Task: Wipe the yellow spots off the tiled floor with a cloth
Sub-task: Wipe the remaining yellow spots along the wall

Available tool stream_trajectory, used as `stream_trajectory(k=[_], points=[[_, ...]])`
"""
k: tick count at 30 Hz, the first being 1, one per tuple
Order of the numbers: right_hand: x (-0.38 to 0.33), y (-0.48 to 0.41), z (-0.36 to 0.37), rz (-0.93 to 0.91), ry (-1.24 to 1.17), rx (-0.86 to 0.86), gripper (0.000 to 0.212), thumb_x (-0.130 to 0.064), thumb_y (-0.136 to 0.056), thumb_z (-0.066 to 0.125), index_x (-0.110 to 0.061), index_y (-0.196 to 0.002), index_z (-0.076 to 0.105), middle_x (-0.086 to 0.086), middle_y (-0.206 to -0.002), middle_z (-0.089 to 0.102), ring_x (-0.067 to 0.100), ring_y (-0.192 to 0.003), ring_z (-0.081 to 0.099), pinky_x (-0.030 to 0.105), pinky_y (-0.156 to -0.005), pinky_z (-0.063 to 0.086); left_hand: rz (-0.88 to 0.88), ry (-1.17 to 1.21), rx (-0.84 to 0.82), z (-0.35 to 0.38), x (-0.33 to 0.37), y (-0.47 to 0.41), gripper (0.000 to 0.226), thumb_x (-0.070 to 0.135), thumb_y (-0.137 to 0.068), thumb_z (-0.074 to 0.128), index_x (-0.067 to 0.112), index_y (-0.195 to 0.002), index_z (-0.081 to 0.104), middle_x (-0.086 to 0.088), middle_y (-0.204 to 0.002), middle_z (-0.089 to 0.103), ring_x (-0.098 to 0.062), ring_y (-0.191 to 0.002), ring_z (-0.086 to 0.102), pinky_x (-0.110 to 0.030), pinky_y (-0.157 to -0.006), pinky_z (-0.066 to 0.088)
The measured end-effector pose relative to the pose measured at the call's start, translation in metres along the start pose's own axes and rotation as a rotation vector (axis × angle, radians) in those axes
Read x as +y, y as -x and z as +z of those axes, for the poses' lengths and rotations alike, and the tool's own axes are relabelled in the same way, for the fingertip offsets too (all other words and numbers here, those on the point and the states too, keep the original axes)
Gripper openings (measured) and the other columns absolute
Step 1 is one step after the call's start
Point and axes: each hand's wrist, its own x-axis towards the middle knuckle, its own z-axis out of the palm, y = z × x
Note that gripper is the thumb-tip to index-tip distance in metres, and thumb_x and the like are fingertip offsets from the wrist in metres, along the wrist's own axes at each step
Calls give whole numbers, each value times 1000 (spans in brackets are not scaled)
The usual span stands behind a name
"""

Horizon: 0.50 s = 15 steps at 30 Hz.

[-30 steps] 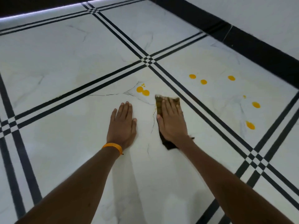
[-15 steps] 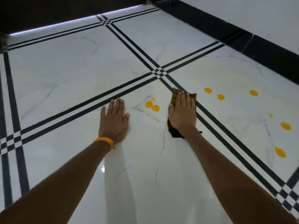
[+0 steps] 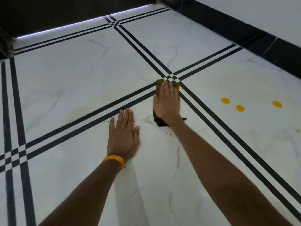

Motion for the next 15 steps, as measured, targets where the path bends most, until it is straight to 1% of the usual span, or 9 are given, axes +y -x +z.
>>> stream_trajectory(k=[2, 4, 6, 8, 10, 11, 12, 13, 15], points=[[-19, 51, 0, -193, -12, -25, 66, -43, -106, 11, -5, -160, 10, 14, -168, 12, 28, -157, 6, 45, -127, 5, 1, -14, -3, -1, 1, -1, 66, 42, -101, 12, 13, -159, 5, -3, -168, 5, -19, -155, 0, -50, -124, 7], [-3, 116, 1, -342, -58, -49, 65, -43, -105, 14, -8, -161, 12, 9, -169, 12, 23, -157, 5, 42, -127, 3, -7, -22, -1, -2, 2, 0, 66, 42, -100, 11, 13, -159, 6, -3, -168, 6, -19, -155, 1, -51, -124, 8], [34, 140, -5, -322, -87, -53, 66, -45, -104, 13, -11, -161, 13, 4, -169, 10, 21, -157, 5, 43, -127, 5, -5, -24, -6, -2, 1, 1, 66, 41, -100, 13, 12, -159, 7, -3, -168, 7, -20, -155, 2, -51, -124, 8], [67, 110, -7, -188, -39, -8, 69, -46, -103, 10, -8, -160, 16, 9, -168, 16, 26, -156, 11, 49, -126, 13, -8, -27, -8, -3, 1, 0, 65, 40, -100, 15, 13, -159, 7, -3, -168, 7, -19, -155, 2, -51, -124, 8], [69, 58, -9, -28, -2, 30, 75, -47, -99, 1, -5, -160, 15, 13, -168, 17, 28, -156, 12, 49, -127, 11, -11, -23, -11, -2, 5, 0, 65, 39, -101, 16, 13, -159, 7, -2, -168, 6, -19, -155, 1, -50, -124, 7], [52, 42, -11, 11, -8, 21, 77, -47, -98, -2, -5, -159, 14, 14, -168, 16, 29, -156, 11, 48, -127, 10, -11, -21, -8, -3, 4, 0, 65, 39, -100, 16, 13, -159, 7, -2, -168, 6, -19, -155, 1, -50, -124, 7], [30, 38, -10, 15, -10, 10, 77, -47, -98, -2, -4, -159, 15, 15, -167, 17, 30, -156, 12, 48, -127, 10, -12, -15, -17, -4, 3, 0, 65, 40, -100, 15, 13, -159, 6, -2, -168, 6, -19, -155, 0, -51, -124, 7], [9, 46, -6, -31, 5, 18, 75, -45, -99, 0, -4, -159, 17, 16, -167, 19, 30, -156, 13, 48, -126, 11, -14, -11, -23, -5, 2, 0, 65, 40, -100, 15, 13, -159, 6, -2, -168, 6, -19, -155, 0, -51, -124, 8], [-7, 96, 0, -204, 21, 6, 67, -42, -103, 10, -6, -159, 20, 13, -167, 21, 27, -156, 14, 47, -126, 13, -5, -23, -13, -5, 2, -1, 65, 40, -100, 14, 12, -159, 7, -3, -168, 7, -20, -155, 1, -51, -124, 8]])
